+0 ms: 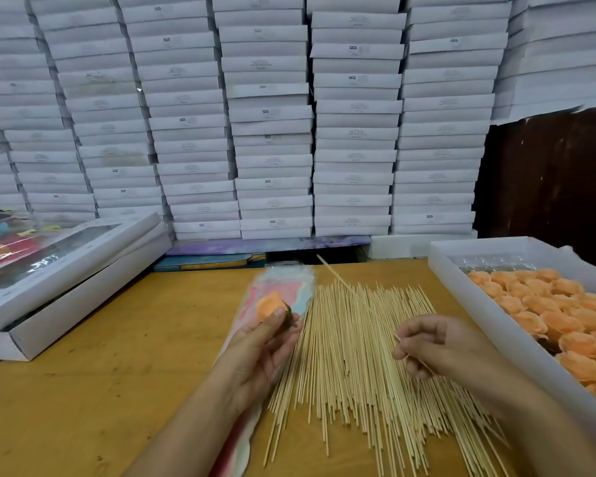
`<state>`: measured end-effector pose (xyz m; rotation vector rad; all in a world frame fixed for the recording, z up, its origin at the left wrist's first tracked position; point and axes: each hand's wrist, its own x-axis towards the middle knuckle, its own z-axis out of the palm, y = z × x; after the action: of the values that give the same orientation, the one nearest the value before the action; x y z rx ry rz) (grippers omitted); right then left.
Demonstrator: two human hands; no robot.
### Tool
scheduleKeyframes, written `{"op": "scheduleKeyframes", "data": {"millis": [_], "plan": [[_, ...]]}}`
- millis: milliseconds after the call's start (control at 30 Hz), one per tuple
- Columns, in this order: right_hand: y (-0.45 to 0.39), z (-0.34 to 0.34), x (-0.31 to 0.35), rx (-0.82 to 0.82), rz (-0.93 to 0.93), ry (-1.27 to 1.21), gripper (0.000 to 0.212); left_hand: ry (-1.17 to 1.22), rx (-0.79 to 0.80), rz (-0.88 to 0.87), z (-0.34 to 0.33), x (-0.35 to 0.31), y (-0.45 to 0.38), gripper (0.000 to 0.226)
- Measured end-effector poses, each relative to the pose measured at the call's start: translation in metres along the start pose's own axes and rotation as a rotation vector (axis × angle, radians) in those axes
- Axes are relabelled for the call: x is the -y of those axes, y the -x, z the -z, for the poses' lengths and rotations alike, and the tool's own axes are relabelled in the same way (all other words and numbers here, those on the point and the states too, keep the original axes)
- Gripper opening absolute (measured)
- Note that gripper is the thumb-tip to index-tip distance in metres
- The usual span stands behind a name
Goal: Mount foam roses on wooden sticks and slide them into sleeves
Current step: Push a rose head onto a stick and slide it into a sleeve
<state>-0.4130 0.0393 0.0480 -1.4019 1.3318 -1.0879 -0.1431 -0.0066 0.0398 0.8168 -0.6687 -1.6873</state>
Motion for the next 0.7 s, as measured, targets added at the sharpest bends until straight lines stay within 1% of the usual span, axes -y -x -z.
{"op": "scheduleKeyframes", "data": {"millis": [67,133,200,333,433,600,700], "plan": [[0.0007,0.0004,-0.0008,0.038,0.009,0.03,0.01,0.055,-0.028,-0.023,0.0002,-0.003,-0.0008,0.015],[0.0005,-0.0005,-0.0013,0.033,0.031,0.093,0.009,0.099,-0.06,-0.049,0.0011,-0.0056,-0.0025,0.026],[-0.0001,-0.0022,-0.0018,0.03,0.067,0.148,0.01,0.127,-0.086,-0.058,0.0023,-0.0071,-0.0036,0.029],[-0.0002,-0.0037,-0.0039,0.06,0.107,0.208,0.02,0.151,-0.091,-0.05,0.0035,-0.0075,-0.0051,0.035],[-0.001,-0.0048,-0.0049,0.071,0.113,0.251,0.022,0.157,-0.079,-0.052,0.0027,-0.0072,-0.0041,0.033],[-0.0012,-0.0069,-0.0068,0.083,0.108,0.264,0.02,0.155,-0.064,-0.055,0.0022,-0.0073,-0.001,0.023],[-0.0013,-0.0071,-0.0085,0.081,0.108,0.269,0.019,0.156,-0.056,-0.065,0.0015,-0.0076,-0.0009,0.028]]}}
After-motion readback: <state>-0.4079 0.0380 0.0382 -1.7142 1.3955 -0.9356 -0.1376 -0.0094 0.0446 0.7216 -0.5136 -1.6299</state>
